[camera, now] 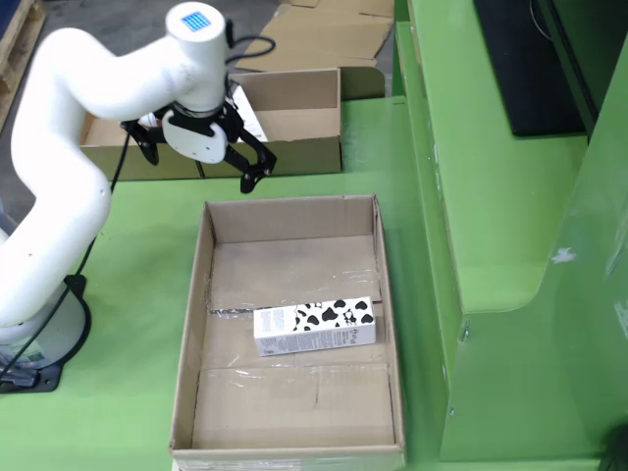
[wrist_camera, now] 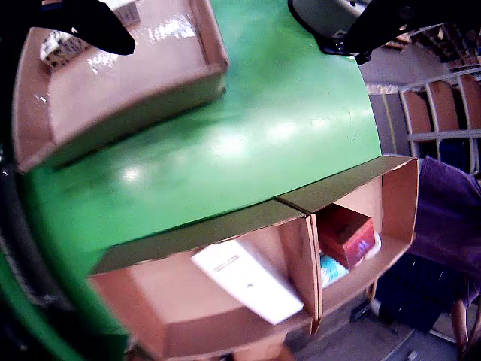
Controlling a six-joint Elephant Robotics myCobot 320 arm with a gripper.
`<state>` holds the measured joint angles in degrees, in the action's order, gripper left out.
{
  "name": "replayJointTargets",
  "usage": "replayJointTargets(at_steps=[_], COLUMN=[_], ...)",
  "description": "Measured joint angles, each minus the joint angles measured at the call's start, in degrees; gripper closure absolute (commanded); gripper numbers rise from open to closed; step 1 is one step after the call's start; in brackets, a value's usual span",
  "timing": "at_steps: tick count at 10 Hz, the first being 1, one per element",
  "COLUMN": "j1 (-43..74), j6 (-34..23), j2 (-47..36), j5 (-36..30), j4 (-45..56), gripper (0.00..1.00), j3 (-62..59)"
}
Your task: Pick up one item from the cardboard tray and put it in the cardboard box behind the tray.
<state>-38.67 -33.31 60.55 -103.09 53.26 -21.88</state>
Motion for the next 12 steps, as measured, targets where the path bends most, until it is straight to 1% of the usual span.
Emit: replayJointTargets(at_steps=[1, 2, 3, 5, 6, 7, 8, 10, 12], j1=[3.0, 5.5, 8.5, 14.1, 16.5, 19.7, 22.1, 27.5, 33.0], j6=[-1.3, -1.4, 0.8, 4.1, 4.5, 4.1, 2.3, 1.5, 1.5], j2=[-3.3, -5.6, -9.2, -14.5, -17.0, -20.2, -22.5, -28.1, -33.7], j5=[-0.1, -0.1, 2.0, 4.9, 5.0, 4.2, 2.3, 1.8, 1.8], j4=[2.6, 3.2, 0.8, -4.7, -7.0, -10.2, -12.5, -17.8, -18.1], gripper=[0.00, 0.00, 0.00, 0.00, 0.00, 0.00, 0.00, 0.00, 0.00], j3=[-3.3, -5.5, -5.4, -0.2, 2.2, 5.4, 7.8, 13.3, 18.8])
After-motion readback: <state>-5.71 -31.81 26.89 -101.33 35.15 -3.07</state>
